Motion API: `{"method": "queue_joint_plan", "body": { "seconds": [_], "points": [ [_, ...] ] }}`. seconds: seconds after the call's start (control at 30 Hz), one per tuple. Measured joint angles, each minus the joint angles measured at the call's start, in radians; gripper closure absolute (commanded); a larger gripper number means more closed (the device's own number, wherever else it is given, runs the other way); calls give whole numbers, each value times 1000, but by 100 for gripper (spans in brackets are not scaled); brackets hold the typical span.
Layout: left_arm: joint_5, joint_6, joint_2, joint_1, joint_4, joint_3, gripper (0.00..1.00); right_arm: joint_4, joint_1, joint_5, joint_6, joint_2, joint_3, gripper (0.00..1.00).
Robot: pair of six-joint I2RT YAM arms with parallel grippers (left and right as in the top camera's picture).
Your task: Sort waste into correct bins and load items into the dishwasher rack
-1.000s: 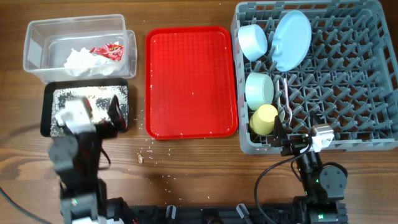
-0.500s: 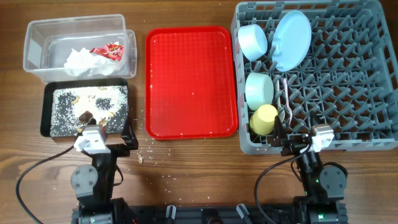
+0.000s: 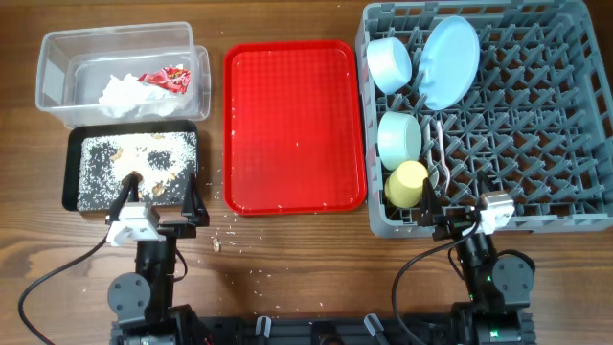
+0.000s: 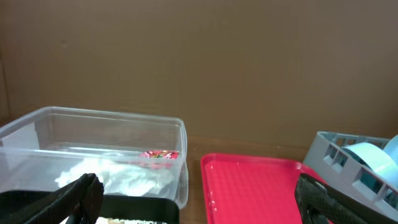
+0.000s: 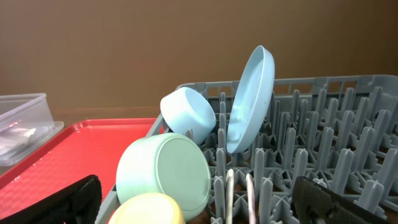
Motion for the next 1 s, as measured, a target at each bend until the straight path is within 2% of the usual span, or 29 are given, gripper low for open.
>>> {"method": "queue_joint_plan", "body": {
  "seconds": [0.2,0.43,1.0],
  "points": [
    [0,0,0,0,-12,-14,0,0,0,0,0,0,0,0],
    [0,-4,0,0,-161,-16,0,0,0,0,0,0,0,0],
    [0,-7,-1,-4,-162,-16,0,0,0,0,0,0,0,0]
  ]
}}
